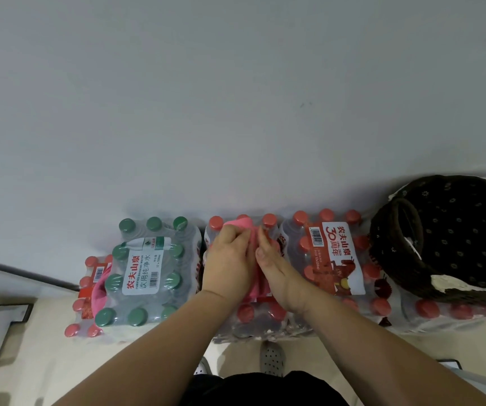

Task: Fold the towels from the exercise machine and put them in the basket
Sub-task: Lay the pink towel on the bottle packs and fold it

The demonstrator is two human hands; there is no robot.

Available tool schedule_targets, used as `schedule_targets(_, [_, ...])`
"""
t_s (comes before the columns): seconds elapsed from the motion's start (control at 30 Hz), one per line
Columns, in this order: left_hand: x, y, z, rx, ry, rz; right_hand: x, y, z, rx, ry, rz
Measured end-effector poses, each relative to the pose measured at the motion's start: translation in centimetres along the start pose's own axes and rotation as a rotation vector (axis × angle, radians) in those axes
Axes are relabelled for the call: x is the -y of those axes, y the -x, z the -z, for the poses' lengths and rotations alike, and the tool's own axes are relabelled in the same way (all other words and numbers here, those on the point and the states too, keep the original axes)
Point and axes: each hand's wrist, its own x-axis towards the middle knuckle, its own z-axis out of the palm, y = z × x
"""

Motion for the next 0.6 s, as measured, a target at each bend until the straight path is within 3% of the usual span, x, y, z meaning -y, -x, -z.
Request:
schedule_targets(0.13, [0.7,1.0,-1.3,0.137,-0.240,-0.071,0.3,0.5,1.5,0.065,0.066,0.084])
schedule_targets(0.3, [1.1,2.1,-2.0,0.428,-0.515,-0.074,0.0,1.5,1.8,0.098,0.512,0.186])
schedule_targets(0.43, [0.1,1.7,-1.7,0.504,-0.613,-0.109,-0.7,1.4,2.3,0.058,0.736,0.235])
schedule_targets(0.6, [-0.1,1.4,-2.1,0.537,-0.597,-0.065,-1.0,1.5,2.6,0.035,0.828,0.249])
